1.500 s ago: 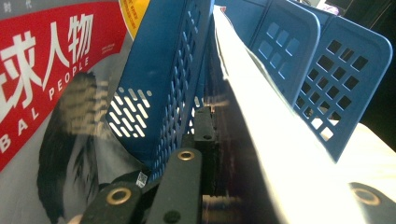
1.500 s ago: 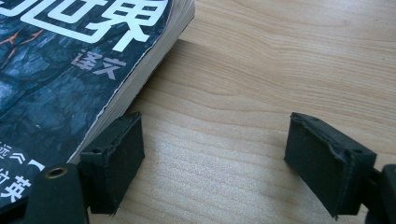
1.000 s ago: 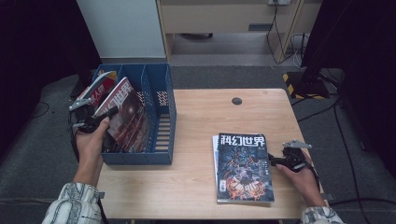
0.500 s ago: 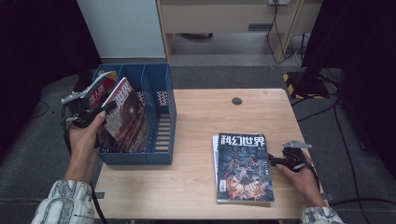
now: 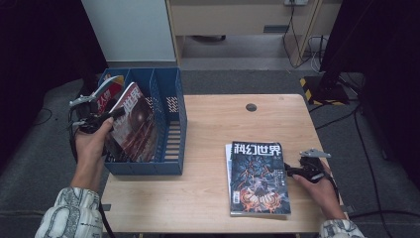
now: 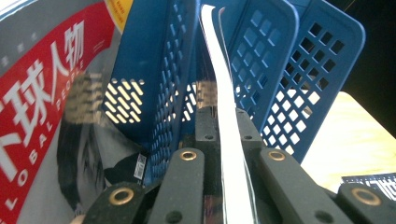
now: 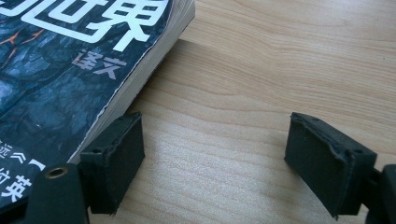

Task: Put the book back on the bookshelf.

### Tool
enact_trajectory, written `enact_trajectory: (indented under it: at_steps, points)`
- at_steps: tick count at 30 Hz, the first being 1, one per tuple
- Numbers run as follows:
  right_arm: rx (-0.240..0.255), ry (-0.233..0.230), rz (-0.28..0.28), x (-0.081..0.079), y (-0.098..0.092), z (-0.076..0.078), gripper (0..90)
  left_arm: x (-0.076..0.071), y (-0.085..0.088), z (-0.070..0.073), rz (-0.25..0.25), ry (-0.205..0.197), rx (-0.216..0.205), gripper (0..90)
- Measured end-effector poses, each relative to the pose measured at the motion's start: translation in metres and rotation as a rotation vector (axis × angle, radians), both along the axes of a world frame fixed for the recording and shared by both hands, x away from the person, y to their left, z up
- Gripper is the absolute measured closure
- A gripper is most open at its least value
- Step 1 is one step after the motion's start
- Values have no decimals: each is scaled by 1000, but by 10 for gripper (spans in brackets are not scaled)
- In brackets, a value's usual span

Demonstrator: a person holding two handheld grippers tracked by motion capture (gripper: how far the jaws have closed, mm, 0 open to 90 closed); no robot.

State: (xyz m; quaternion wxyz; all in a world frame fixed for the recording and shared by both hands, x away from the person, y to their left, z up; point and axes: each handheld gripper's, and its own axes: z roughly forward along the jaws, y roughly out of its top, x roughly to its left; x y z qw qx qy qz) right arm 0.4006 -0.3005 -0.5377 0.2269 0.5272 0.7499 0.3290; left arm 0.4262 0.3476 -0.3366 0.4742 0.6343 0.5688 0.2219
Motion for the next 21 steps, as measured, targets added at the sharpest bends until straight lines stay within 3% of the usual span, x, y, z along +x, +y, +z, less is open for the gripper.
enact_trajectory:
  at_steps: [11, 21]
  points:
    - [0, 0, 0, 0, 0, 0, 197, 6, -6, 14, 38, -65, -3, 836]
    - [1, -1, 6, 0, 0, 0, 196, 25, -11, 3, 75, -92, -1, 836]
